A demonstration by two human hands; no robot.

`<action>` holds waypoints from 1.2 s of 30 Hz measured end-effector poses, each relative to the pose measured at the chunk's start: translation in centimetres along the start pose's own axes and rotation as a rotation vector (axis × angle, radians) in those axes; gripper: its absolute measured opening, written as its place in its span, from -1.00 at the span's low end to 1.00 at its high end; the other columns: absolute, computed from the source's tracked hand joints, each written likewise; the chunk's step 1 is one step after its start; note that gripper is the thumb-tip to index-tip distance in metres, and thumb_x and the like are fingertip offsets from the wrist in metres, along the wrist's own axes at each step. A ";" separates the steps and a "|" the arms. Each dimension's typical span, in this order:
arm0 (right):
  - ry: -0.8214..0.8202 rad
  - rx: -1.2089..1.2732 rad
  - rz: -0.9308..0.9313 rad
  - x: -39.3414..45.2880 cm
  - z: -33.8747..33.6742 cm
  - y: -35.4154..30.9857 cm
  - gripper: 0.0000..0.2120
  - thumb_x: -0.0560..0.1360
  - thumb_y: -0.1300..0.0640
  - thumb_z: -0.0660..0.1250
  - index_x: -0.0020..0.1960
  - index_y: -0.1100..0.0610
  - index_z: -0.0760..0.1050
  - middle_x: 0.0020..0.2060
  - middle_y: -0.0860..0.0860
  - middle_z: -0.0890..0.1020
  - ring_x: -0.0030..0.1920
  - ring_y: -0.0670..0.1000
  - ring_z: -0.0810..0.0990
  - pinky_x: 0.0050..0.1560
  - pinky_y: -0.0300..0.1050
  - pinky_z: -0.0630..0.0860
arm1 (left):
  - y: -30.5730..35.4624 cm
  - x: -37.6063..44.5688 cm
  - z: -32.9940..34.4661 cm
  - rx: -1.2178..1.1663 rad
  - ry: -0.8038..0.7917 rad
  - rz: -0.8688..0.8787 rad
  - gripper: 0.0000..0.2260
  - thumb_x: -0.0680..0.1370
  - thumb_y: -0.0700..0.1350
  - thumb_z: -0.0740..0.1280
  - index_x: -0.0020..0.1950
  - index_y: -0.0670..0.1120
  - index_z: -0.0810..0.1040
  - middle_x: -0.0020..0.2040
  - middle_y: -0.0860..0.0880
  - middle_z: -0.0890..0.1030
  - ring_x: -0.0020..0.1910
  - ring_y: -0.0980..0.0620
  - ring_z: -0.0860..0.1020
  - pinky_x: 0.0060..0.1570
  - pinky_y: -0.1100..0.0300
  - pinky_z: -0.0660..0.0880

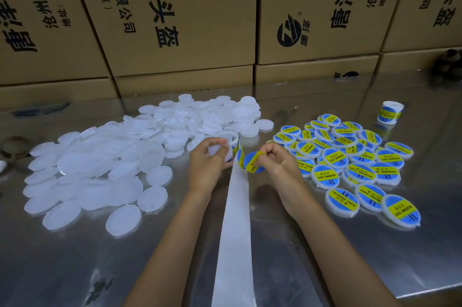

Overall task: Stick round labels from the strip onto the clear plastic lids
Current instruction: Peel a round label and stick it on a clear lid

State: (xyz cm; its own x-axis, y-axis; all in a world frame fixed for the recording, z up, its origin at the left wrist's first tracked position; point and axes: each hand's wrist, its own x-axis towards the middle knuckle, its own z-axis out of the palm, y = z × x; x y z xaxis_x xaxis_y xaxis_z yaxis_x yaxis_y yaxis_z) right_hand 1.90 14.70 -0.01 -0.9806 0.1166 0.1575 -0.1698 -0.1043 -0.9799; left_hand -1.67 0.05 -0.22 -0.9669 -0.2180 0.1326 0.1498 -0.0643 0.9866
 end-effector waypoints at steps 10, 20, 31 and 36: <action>0.010 0.309 -0.026 0.3 -0.3 -0.7 -0.80 0.49 0.43 0.34 -0.01 0.18 0.46 -0.13 0.11 0.62 -0.12 0.03 0.62 -0.20 -0.17 0.56 | 2.8 -1.3 0.1 -0.155 -0.084 0.071 -0.65 0.65 -0.33 0.23 0.25 0.04 0.62 0.27 -0.08 0.56 0.20 -0.12 0.62 -0.13 0.24 0.64; 0.118 0.099 -0.236 0.6 0.4 -0.6 -0.73 0.44 0.40 0.45 -0.05 0.10 0.47 -0.16 -0.05 0.61 -0.16 -0.09 0.65 -0.16 -0.27 0.57 | 3.2 -2.5 2.1 -0.348 -0.401 -0.154 -0.61 0.64 -0.25 0.08 0.26 -0.02 0.64 0.14 -0.12 0.70 0.05 -0.05 0.68 -0.08 0.19 0.62; 0.150 -0.046 -0.311 0.6 0.3 0.0 -0.71 0.41 0.29 0.49 -0.07 -0.01 0.46 -0.18 -0.09 0.59 -0.20 -0.04 0.62 -0.14 -0.04 0.57 | 3.1 -2.7 2.2 -0.277 -0.436 -0.128 -0.60 0.63 -0.27 0.07 0.26 -0.01 0.62 0.12 -0.09 0.71 0.09 -0.05 0.68 0.04 0.17 0.63; 0.159 -0.073 -0.319 0.6 0.3 0.0 -0.74 0.38 0.18 0.49 -0.07 -0.03 0.45 -0.18 -0.10 0.59 -0.20 0.06 0.62 -0.14 0.08 0.58 | 3.1 -2.9 2.3 -0.253 -0.430 -0.118 -0.59 0.62 -0.28 0.08 0.23 0.02 0.64 0.14 -0.10 0.71 0.14 -0.09 0.67 0.09 0.14 0.62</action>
State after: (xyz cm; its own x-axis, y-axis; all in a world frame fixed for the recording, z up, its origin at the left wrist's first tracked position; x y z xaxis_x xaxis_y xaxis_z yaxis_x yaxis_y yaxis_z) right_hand 1.32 14.47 0.13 -0.8510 0.2849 0.4412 -0.4514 0.0326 -0.8917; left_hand 1.09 2.69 2.71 -0.9698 0.2221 0.1007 0.0279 -0.3092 0.9506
